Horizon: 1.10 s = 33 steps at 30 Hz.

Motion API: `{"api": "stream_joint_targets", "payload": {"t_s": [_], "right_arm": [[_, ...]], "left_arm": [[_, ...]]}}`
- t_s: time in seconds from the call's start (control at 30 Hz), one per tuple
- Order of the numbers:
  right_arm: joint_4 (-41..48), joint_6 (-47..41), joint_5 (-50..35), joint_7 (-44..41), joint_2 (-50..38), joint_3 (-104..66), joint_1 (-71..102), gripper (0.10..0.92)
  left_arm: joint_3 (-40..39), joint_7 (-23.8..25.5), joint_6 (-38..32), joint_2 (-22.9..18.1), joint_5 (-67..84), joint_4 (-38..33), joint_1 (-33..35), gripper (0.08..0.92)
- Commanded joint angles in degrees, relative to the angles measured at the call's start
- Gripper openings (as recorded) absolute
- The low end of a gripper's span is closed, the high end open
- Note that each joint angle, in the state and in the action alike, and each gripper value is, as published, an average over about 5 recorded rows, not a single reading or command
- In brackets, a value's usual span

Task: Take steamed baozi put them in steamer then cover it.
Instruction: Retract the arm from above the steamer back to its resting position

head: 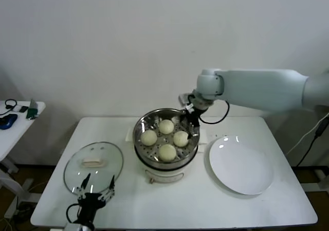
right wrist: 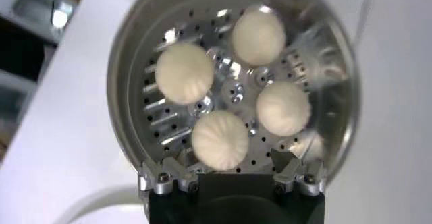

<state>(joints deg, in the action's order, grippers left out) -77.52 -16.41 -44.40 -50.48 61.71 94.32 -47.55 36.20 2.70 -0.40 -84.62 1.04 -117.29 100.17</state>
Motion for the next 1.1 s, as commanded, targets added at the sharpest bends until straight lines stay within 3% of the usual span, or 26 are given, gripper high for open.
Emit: {"api": "stream_joint_targets", "payload": {"t_s": [0.03,0.23,0.4,0.5,0.6,0.73,1.1], "right_arm": [[-3.66,-2.87,-16.55,24.85,-15.13,-22.18,7.10,0.823],[-12.34,-5.41,-10.64,41.81,-29.49,-48.91,30.62,0.823],[-19.08,-0.71,-4.34,44.14,-40.57,-73.14,58.66,0.823],[-21.46,2.09,-0.67,43.80,-41.99,-98.03,85.18,0.823],[-23.81,4.83,2.82,42.73,-38.35,-121.93,108.89,0.823],[-26.97,9.49,7.36,41.30,-28.71,-139.43,127.42,0.823],[-27.29,27.42,14.84,39.92,-2.66,-142.01,142.27,0.823]], "left_arm": [[-0.81,-1.36,0.94,0.42,4.31,-1.27,-0.63,0.823],[-1.22,-1.74,0.13,2.04,3.76,-1.19,-1.72,0.823],[-0.83,-0.54,-0.14,3.48,3.33,-0.45,-3.44,0.823],[-0.72,-0.20,-0.58,4.43,2.39,0.27,-4.24,0.823],[-0.74,0.03,-1.11,5.62,1.68,0.85,-4.54,0.823],[-0.59,0.63,-2.12,7.26,0.37,0.71,-4.04,0.823],[0.79,-0.79,-5.95,7.47,-7.96,1.79,-3.86,0.823]]}}
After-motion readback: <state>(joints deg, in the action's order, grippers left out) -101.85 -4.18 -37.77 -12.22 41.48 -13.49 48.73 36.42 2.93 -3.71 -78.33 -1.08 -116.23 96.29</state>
